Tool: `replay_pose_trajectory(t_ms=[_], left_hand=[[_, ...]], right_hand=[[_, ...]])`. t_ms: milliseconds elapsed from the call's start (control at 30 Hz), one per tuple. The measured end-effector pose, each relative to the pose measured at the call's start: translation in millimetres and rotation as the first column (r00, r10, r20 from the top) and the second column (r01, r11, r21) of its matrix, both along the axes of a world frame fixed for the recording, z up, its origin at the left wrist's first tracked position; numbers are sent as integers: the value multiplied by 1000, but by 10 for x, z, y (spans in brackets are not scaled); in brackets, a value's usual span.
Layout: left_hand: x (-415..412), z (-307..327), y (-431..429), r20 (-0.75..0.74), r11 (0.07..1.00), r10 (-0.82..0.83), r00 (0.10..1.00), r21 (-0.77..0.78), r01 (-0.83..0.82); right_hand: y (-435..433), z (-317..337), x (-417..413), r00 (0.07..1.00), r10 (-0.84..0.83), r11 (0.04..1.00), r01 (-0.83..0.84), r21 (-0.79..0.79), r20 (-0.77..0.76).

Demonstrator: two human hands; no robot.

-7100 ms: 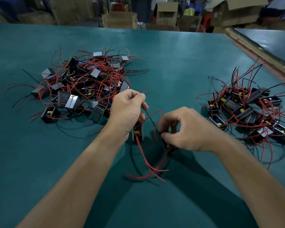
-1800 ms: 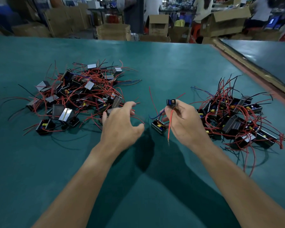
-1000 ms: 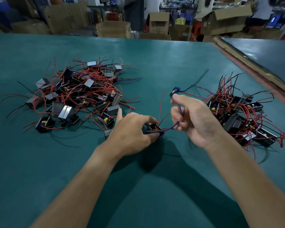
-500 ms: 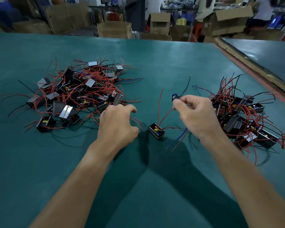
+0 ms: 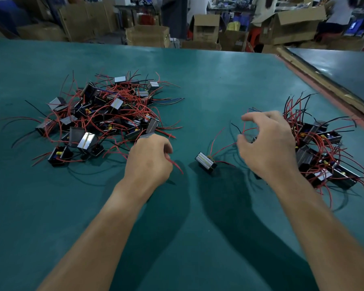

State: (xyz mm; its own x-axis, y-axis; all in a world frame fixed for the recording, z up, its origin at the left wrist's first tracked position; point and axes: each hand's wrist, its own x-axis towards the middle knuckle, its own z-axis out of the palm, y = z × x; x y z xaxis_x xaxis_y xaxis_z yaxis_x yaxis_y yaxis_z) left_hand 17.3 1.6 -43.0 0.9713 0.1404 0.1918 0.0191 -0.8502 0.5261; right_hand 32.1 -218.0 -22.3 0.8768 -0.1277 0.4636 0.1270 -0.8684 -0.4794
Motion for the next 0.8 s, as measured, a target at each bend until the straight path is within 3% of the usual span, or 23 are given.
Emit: replay_pose_trajectory(t_ms=[67, 167, 267, 367, 433, 500, 633, 733, 800], left_hand=[[20, 18, -19, 94, 992, 2, 996, -126, 10], [37, 60, -70, 150, 917, -13, 989, -392, 72], [8, 122, -133, 152, 756, -49, 987, -640, 136], [-28, 182, -195, 189, 552, -97, 977, -807, 210], [-18, 200, -205, 251, 506, -72, 965, -825, 252], [4, 193, -194, 313, 559, -31, 949, -782, 276], [54, 147, -78, 432, 849, 77, 899, -501, 168], [78, 142, 38, 469, 950, 144, 871, -314, 11], [84, 139, 76, 376, 969, 143, 916, -243, -51]], right_hand=[[65, -17, -22, 988, 155, 987, -154, -37, 19], [168, -76, -71, 934, 305, 943, -323, -79, -184], [239, -175, -82, 867, 328, 886, -420, -196, -376], [248, -191, -79, 856, 353, 889, -433, -150, -378], [221, -181, -74, 850, 326, 903, -410, -129, -414], [202, -174, -71, 846, 312, 906, -402, -131, -433], [209, -147, -76, 858, 355, 904, -416, -97, -372], [205, -137, -70, 909, 372, 920, -388, -52, -187], [204, -133, -67, 936, 349, 937, -349, 20, -32]])
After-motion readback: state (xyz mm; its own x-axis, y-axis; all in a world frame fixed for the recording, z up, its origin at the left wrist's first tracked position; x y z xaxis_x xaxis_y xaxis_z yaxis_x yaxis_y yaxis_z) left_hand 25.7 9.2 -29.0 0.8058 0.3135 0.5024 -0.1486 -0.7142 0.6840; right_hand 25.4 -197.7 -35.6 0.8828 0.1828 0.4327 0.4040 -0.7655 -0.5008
